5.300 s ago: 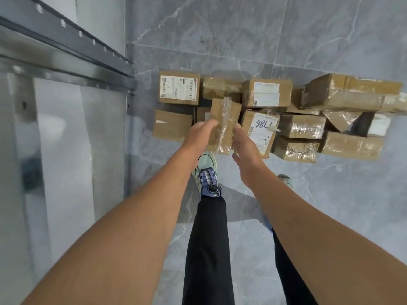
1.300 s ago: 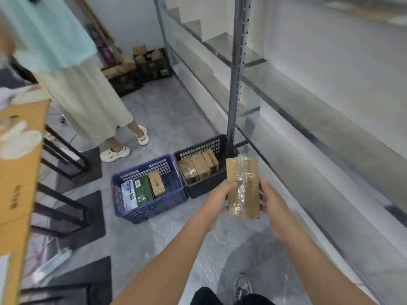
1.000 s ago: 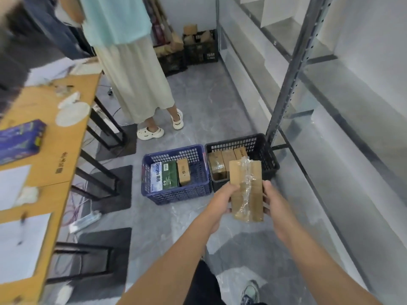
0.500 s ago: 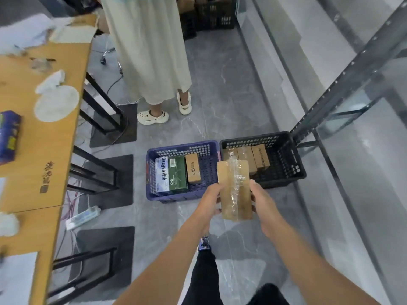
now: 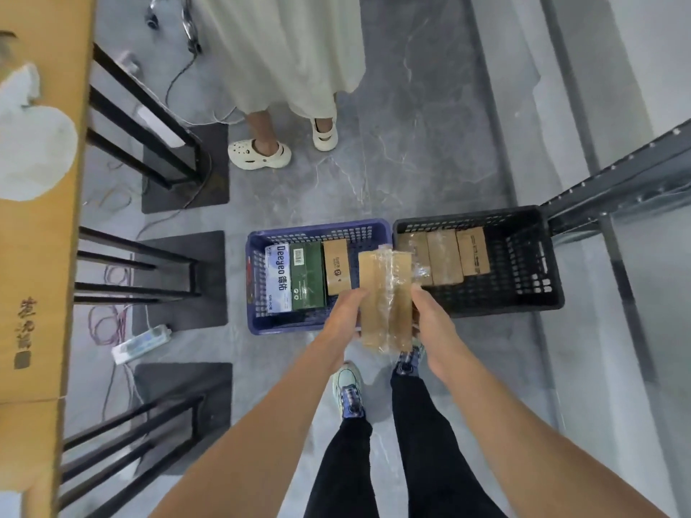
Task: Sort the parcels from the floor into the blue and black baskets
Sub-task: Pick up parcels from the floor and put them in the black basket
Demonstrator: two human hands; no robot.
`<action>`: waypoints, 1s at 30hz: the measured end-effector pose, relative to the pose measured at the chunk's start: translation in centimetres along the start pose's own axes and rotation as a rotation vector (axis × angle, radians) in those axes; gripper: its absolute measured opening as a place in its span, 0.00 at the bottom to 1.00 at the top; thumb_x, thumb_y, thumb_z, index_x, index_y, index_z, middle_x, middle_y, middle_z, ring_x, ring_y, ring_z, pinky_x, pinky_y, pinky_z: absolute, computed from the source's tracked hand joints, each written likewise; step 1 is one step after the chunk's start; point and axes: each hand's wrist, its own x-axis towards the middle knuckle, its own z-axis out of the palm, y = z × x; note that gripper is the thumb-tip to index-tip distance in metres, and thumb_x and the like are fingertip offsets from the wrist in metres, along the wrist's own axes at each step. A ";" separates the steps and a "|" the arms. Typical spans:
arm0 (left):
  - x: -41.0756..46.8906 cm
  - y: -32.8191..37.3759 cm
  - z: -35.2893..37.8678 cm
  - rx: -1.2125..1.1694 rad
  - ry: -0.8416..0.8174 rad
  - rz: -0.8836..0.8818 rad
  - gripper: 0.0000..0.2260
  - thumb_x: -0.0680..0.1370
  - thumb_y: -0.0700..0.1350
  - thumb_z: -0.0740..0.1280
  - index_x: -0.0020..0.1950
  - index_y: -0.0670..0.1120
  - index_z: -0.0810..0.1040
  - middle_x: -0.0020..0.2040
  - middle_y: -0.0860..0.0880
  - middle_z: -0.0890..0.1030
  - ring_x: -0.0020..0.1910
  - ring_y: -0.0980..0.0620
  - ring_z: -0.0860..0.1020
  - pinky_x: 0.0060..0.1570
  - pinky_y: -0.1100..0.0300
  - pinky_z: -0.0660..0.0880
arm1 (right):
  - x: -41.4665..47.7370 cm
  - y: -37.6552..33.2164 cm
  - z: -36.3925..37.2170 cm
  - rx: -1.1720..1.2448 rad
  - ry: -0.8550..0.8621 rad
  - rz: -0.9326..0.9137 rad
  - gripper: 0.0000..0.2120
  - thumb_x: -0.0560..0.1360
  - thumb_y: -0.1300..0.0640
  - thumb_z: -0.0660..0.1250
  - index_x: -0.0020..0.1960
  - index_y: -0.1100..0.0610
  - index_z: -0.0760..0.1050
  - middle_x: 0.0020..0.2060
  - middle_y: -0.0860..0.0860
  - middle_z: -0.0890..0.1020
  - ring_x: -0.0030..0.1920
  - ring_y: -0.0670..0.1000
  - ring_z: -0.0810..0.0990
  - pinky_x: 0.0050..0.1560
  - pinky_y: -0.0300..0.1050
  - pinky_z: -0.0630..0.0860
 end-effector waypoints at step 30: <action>42.5 -5.7 -4.4 0.087 0.002 -0.118 0.26 0.83 0.61 0.59 0.78 0.50 0.70 0.76 0.47 0.72 0.71 0.48 0.71 0.71 0.45 0.69 | 44.4 7.1 7.6 -0.115 0.081 0.186 0.13 0.85 0.42 0.57 0.55 0.45 0.79 0.56 0.46 0.83 0.58 0.49 0.80 0.66 0.48 0.75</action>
